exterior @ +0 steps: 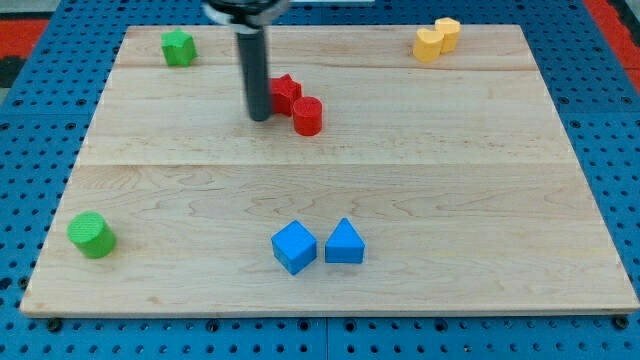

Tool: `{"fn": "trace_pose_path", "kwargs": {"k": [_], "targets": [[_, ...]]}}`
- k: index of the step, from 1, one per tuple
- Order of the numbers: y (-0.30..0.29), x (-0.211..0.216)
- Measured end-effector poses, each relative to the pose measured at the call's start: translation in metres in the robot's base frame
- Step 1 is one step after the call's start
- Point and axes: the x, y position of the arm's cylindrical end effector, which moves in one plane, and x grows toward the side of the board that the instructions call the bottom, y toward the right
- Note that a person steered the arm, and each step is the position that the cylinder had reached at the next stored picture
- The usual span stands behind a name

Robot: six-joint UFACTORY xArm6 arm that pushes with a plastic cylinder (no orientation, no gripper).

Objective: Push the green star down a bit

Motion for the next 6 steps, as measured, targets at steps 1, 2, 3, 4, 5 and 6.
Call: {"fn": "trace_pose_path", "kwargs": {"k": [1,2,3,4,5,6], "targets": [[-0.007,-0.071],[0.015,-0.14],[-0.011,-0.164],[-0.082,-0.16],[-0.114,-0.128],[-0.114,-0.06]]}}
